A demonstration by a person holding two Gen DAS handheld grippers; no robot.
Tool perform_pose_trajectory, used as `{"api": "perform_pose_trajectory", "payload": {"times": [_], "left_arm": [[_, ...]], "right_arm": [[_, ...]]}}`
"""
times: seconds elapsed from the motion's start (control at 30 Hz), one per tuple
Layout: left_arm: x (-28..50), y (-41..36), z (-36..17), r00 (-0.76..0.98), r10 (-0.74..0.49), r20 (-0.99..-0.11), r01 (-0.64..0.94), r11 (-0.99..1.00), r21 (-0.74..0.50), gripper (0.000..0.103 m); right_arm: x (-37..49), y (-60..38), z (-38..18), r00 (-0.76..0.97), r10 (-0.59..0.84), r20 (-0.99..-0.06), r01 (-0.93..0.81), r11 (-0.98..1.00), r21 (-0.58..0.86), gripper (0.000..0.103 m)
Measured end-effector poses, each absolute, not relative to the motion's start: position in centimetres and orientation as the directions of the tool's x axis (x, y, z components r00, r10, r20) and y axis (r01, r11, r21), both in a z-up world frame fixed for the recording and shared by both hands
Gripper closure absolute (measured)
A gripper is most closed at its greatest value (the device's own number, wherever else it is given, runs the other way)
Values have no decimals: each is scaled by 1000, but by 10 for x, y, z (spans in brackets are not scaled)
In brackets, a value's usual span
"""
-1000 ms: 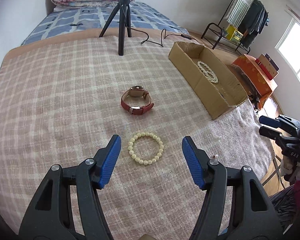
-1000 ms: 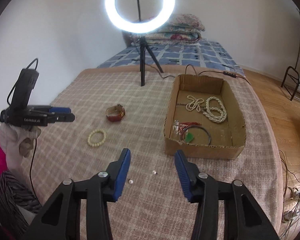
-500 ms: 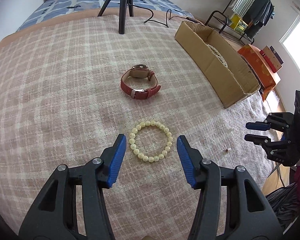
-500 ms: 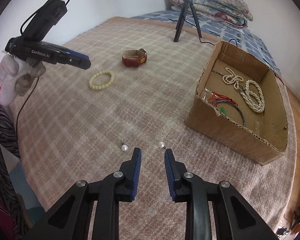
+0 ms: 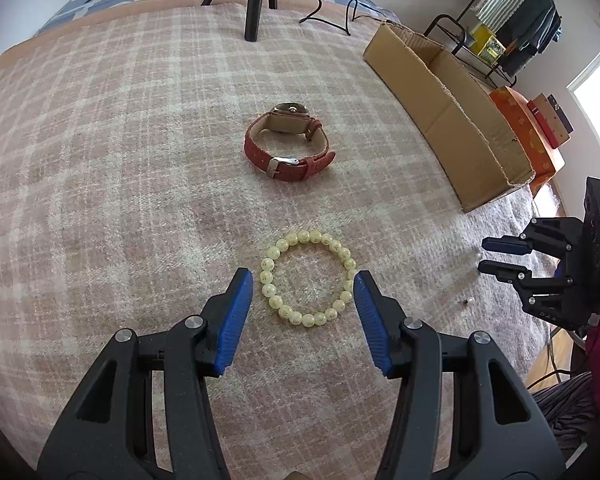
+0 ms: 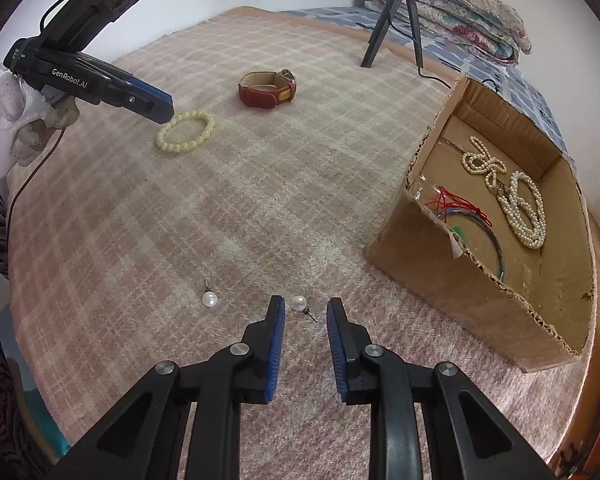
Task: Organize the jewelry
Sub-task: 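Move left tool to the cream bead bracelet while right tool approaches the pearl earrings, then close left tool on the bead bracelet while right tool grips a pearl earring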
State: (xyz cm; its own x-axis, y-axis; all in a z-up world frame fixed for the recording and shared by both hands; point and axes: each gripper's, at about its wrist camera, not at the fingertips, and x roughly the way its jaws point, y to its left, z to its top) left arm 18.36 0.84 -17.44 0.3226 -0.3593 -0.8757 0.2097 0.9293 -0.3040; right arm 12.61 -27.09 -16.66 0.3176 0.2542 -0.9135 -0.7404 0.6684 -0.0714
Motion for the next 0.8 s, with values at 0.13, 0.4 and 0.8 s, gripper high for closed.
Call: {"api": "perform_pose_trajectory", "payload": {"times": [0.13, 0.4, 0.8], "left_arm": [[187, 5, -181, 314, -350, -883, 210, 932, -294, 49], [197, 6, -190, 317, -298, -900, 198, 949, -244, 60], [200, -1, -196, 350, -235, -907, 231, 960, -160, 95]], "right_arm": [[126, -268, -168, 312, 260, -914, -748, 661, -67, 84], [126, -267, -171, 306, 266, -914, -750, 659, -59, 84], [126, -267, -174, 285, 278, -917, -754, 656, -35, 94]]}}
